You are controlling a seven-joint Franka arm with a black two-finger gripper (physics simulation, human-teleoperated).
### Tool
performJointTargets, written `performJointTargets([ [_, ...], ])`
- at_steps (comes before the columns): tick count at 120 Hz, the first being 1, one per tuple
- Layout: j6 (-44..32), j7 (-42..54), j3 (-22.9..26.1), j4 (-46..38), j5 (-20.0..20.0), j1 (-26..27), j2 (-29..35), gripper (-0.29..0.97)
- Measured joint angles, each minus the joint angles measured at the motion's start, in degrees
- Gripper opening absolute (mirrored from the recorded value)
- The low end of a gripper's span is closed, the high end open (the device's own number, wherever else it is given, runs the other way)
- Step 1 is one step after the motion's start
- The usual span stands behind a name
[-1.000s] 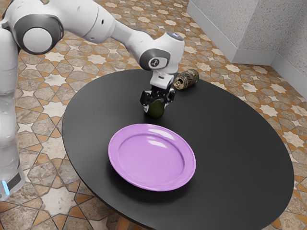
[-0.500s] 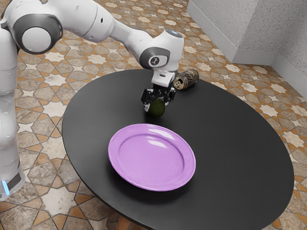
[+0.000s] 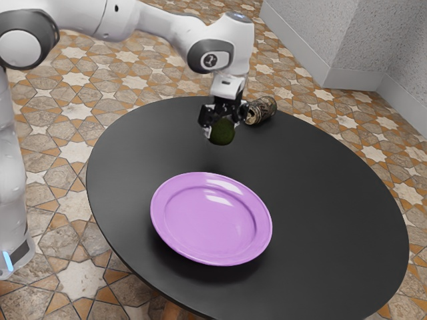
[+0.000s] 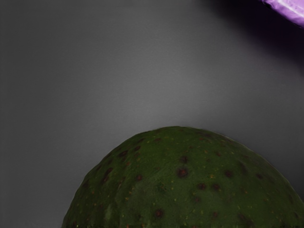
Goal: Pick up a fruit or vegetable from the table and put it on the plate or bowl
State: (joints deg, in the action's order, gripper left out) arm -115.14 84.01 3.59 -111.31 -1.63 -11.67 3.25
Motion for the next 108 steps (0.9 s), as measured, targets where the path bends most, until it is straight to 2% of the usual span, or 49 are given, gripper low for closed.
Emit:
performJointTargets([
  [7,0.6,-0.6,2.7,0.1,0.1,0.4,0.8,0.18],
  [16,1.1,-1.4,5.8,0.6,0.1,3.9,1.3,0.18],
  [31,1.8,-2.8,9.0,1.8,0.1,6.6,1.5,0.17],
  [36,2.0,-3.2,10.1,2.3,0.1,5.9,1.5,0.28],
  [40,2.2,-3.6,11.2,2.5,0.1,5.2,1.5,0.32],
  [57,3.0,-5.1,15.4,3.2,0.0,5.2,1.3,0.41],
  [78,3.5,-6.8,16.9,3.3,0.0,5.4,1.2,0.41],
  [89,4.1,-7.8,17.9,3.3,0.3,5.0,1.2,0.55],
  [108,5.0,-9.6,18.0,3.3,1.0,5.4,1.0,0.6],
])
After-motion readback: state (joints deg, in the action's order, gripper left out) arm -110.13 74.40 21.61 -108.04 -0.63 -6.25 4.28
